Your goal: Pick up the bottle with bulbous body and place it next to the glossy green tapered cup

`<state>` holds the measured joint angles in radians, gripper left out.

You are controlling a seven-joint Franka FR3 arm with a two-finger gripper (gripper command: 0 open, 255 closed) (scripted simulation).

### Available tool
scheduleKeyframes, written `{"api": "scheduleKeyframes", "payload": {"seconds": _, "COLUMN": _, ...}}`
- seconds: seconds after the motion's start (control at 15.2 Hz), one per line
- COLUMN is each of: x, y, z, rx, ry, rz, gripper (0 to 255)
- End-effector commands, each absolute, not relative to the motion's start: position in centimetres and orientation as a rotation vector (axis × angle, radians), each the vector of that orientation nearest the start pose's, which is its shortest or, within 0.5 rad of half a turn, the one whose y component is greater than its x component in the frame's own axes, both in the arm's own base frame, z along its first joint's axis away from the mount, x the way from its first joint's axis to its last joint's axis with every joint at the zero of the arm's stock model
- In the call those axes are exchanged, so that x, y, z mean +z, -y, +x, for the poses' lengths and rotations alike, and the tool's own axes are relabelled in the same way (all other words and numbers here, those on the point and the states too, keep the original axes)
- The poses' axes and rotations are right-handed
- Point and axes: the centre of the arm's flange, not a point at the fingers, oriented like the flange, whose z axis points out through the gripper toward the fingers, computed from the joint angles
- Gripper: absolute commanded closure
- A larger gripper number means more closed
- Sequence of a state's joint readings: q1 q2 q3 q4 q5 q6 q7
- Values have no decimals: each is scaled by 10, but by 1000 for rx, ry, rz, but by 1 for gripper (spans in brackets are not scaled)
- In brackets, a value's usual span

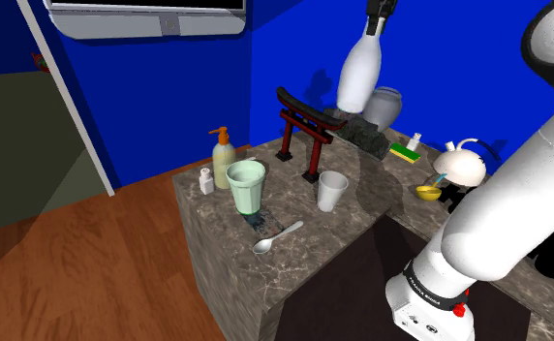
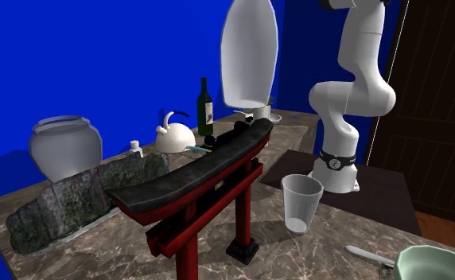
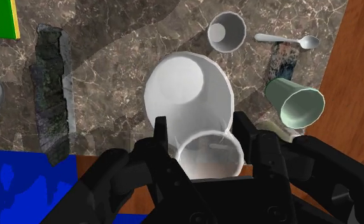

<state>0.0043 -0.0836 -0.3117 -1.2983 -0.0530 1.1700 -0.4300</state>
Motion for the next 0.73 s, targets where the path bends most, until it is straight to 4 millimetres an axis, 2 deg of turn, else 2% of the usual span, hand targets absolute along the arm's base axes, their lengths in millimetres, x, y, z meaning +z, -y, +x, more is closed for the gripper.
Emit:
{"api": "scheduleKeyframes", "payload": {"seconds": 0.0, "x": 755, "y": 134, "z": 454, "rx": 85, "ry": 162, "rz": -3141, "gripper": 255}}
{"api": "scheduleKeyframes", "payload": {"seconds": 0.66, "x": 756, "y": 14, "z": 508, "rx": 85, "ry": 162, "rz": -3141, "gripper": 255}}
